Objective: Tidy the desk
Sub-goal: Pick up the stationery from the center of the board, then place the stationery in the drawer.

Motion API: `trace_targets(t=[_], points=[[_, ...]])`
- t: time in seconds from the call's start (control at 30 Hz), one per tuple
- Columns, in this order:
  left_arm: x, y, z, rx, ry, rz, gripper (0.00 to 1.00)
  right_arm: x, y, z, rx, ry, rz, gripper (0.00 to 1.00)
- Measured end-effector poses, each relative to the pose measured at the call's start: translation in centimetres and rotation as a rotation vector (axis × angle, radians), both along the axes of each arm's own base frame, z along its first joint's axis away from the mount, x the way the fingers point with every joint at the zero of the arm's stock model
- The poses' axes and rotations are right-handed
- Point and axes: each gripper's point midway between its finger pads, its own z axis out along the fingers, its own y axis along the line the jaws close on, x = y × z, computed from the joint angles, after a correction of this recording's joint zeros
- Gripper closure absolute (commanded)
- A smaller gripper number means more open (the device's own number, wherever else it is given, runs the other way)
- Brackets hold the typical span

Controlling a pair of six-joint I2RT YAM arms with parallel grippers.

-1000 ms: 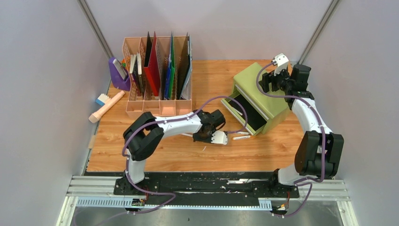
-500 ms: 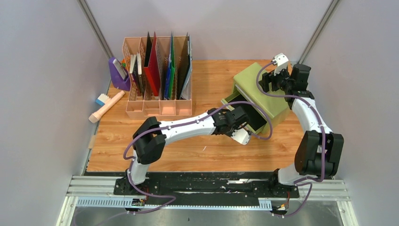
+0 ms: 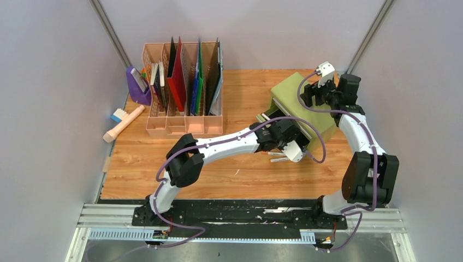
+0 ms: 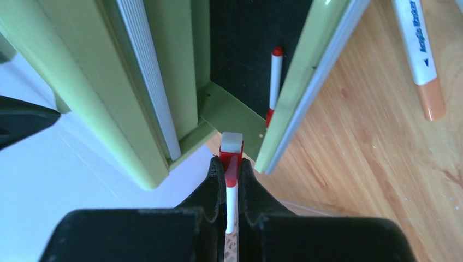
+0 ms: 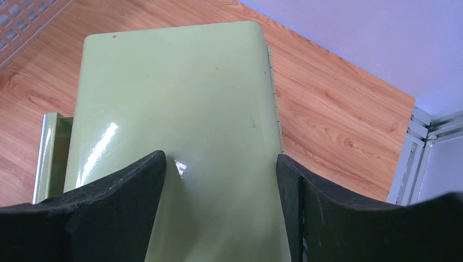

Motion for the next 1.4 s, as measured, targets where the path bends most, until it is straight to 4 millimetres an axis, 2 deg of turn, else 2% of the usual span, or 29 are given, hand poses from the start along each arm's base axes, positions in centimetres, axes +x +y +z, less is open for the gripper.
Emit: trace_targets(t=[0.17,0.3,0.43,0.57,0.7,0.83,0.93,1.13,1.33,1.4], points=[[0.2,-1.5,-0.4,-0.013,-0.001,-0.041,0.95,-0.1,0.0,0.1,-0.002,0.000,0.000,0.26],[0.0,-2.0,-1.7,-0.005,0.023,-0.060,0.88,-0.4,0.0,0.2,-0.004,0.003,0.000,0.26],[-0.1,-2.5,-2.6,-0.013,0.037,-0.068,0.63,-0.7,0.0,0.4,-0.002,0.008,0.002,0.26],[0.0,-3.0,-3.1,-0.035,0.047,-0.061,0.44,-0.8,0.2,0.4,0.004,0.009,0.012,0.26],[0.1,-3.2,-3.1,-0.050,0.045,-0.051,0.29,-1.3,1.1,0.3,0.021,0.023,0.049,0.26],[0.4,-3.3,-2.6,-0.072,0.028,-0.030,0.19,-1.7,1.9,0.1,0.033,0.037,0.080,0.26],[0.6,-2.9,-2.1,-0.082,0.018,-0.009,0.12,-1.8,2.0,0.1,0.037,0.038,0.086,0.26],[-0.2,-0.7,-0.4,-0.117,0.037,0.055,0.05,-1.8,2.1,0.1,0.038,0.039,0.087,0.26],[-2.6,2.9,1.8,-0.198,0.191,0.155,0.06,-1.8,2.1,0.1,0.040,0.040,0.089,0.26],[-3.0,3.4,1.8,-0.218,0.240,0.178,0.07,-1.8,2.1,0.1,0.041,0.040,0.090,0.26]])
